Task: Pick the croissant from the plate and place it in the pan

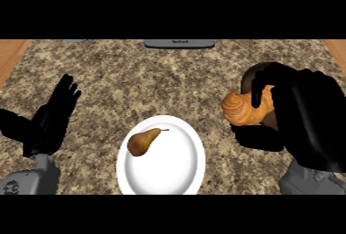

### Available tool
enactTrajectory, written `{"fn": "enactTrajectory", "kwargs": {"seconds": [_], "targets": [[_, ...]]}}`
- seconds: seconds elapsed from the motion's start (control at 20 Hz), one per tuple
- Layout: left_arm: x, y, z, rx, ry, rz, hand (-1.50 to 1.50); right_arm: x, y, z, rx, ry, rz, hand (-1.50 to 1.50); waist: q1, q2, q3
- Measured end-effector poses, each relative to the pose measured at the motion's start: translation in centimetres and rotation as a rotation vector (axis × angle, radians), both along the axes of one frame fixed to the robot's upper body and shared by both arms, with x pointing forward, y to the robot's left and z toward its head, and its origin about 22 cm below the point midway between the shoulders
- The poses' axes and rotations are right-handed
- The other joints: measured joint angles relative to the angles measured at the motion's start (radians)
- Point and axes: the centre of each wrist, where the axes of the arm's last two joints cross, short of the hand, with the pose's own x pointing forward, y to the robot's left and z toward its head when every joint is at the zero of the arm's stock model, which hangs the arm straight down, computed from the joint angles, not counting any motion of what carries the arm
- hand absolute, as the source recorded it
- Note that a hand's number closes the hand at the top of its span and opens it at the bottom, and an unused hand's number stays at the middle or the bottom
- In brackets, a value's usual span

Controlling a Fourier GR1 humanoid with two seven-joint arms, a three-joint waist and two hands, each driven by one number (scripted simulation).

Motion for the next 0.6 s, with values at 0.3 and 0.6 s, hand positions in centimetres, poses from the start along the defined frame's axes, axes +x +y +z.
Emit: {"fn": "enactTrajectory", "kwargs": {"seconds": [0.3, 0.6], "targets": [[-0.1, -0.2, 0.3, 0.009, -0.002, 0.001, 0.0, 3.6, -6.3, -1.5, 0.065, -0.036, -0.054, 1.5, 0.001, 0.002, 0.001], [0.6, 0.4, 0.5, 0.004, -0.006, -0.001, 0.0, 7.3, -13.1, -4.2, 0.113, -0.047, -0.073, 1.5, 0.005, 0.004, 0.001]]}}
